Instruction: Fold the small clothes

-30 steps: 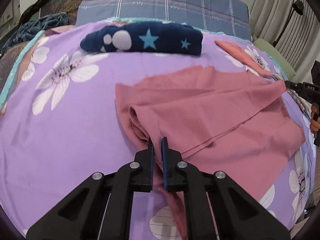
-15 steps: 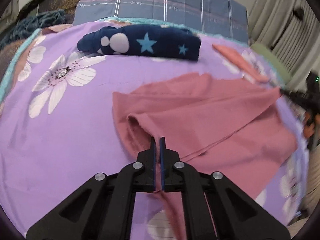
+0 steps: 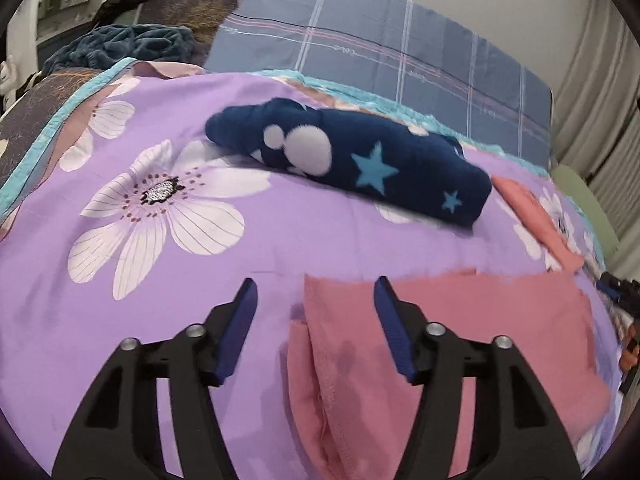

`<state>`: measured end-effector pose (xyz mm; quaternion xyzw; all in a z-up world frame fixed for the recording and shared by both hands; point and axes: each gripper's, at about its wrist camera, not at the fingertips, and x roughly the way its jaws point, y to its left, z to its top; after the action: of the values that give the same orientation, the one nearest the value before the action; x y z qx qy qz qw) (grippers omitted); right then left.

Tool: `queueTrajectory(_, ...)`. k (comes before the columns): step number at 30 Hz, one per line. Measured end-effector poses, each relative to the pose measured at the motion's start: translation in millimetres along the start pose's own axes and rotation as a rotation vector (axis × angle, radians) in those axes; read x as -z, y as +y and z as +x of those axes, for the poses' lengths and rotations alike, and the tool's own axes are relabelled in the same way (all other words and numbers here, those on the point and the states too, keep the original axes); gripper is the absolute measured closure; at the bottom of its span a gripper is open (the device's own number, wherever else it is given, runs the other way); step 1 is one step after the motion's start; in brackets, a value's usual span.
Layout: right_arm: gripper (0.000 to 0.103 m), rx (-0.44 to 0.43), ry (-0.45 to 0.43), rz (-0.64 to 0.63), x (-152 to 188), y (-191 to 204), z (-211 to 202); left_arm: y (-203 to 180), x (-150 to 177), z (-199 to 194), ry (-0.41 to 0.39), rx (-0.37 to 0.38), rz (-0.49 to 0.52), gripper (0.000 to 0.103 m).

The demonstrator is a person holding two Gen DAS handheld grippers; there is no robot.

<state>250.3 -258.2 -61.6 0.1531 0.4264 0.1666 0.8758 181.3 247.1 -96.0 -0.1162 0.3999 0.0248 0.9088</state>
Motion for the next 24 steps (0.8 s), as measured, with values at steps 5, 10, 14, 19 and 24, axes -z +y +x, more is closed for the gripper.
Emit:
queueTrajectory(5, 0.058, 0.008, 0.066, -0.087, -2.7, 16.7, 25.8, -6.1, 1.7, 27.8, 0.070, 0.008, 0.032, 0.041)
queueTrajectory(10, 0.083, 0.096, 0.129, -0.101, -8.8, 21.0, 68.5, -17.4, -3.4, 46.2, 0.094, 0.013, 0.070, 0.097)
queueTrajectory(14, 0.101, 0.030, 0.024, -0.065, -11.1, 20.4, 45.8, -23.9, -8.1, 16.6, -0.014, 0.022, 0.096, 0.101)
queueTrajectory(19, 0.101, -0.060, -0.135, -0.073, -9.6, 27.0, -41.7, -29.6, -16.7, -37.3, -0.119, 0.108, 0.103, 0.101)
queueTrajectory(24, 0.100, -0.011, -0.186, -0.070, -23.9, 21.8, -64.1, -44.6, -29.0, -28.9, -0.127, 0.097, 0.118, 0.101)
